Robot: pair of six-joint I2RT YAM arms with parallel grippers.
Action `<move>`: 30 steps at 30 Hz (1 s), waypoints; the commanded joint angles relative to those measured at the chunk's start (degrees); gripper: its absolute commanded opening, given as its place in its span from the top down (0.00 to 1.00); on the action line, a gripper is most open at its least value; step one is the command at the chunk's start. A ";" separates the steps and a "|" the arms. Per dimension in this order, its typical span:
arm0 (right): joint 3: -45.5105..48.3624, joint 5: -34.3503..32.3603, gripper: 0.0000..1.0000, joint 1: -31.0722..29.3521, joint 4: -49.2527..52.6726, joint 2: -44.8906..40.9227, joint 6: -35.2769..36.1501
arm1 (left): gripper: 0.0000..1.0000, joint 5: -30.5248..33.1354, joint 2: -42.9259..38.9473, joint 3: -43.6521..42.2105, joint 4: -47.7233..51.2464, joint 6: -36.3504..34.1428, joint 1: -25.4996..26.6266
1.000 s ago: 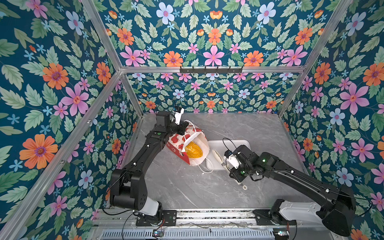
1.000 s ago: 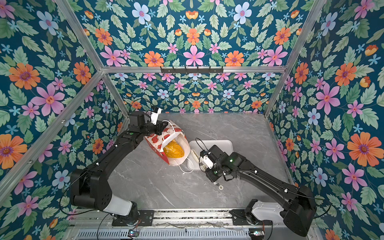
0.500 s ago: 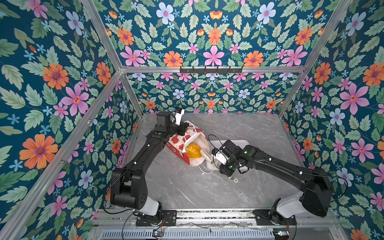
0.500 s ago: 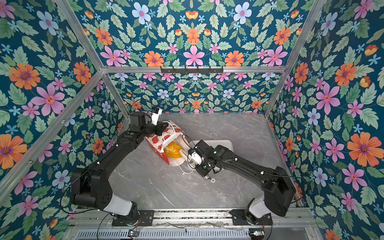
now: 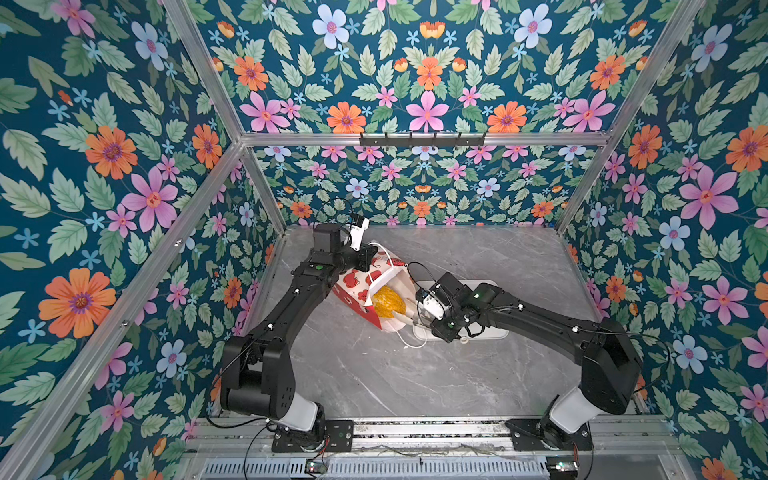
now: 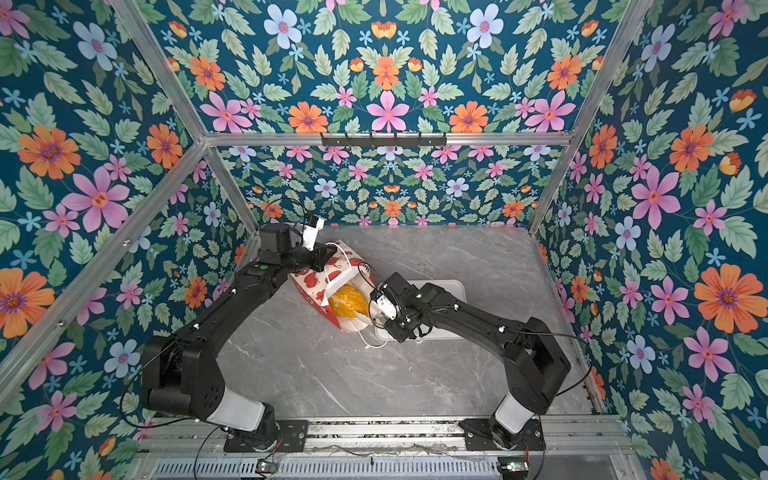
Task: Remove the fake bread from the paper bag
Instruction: 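Move the tongs with the right gripper into the bag mouth toward the bread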
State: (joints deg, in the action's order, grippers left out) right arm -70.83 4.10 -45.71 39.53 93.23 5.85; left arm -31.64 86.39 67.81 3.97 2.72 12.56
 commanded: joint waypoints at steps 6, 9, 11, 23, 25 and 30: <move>-0.28 0.67 0.60 1.68 -2.61 -0.65 2.08 | 1.00 -0.31 0.35 -0.12 -0.64 -0.31 0.01; 0.10 1.49 0.58 1.68 -2.87 -1.53 3.02 | 1.00 -0.27 0.52 -0.04 -0.66 -0.35 0.01; 0.46 2.46 0.57 1.68 -3.17 -2.36 3.91 | 1.00 -0.40 0.47 -0.05 -0.57 -0.35 -0.05; 1.06 -0.84 0.55 1.68 -7.39 -3.54 8.22 | 1.00 -1.37 0.27 0.66 1.20 -1.49 0.01; 1.06 -1.77 0.55 1.68 -8.22 -3.58 9.14 | 1.00 -1.60 0.10 0.51 1.38 -1.67 0.00; -0.44 -2.24 0.55 1.68 -8.24 -2.88 12.20 | 1.00 -2.61 0.02 0.83 2.67 -2.36 0.00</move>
State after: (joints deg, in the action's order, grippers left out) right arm -70.37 2.63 -44.03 33.71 90.28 15.40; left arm -33.19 86.74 68.14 6.11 1.21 12.56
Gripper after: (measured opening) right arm 0.449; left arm 0.048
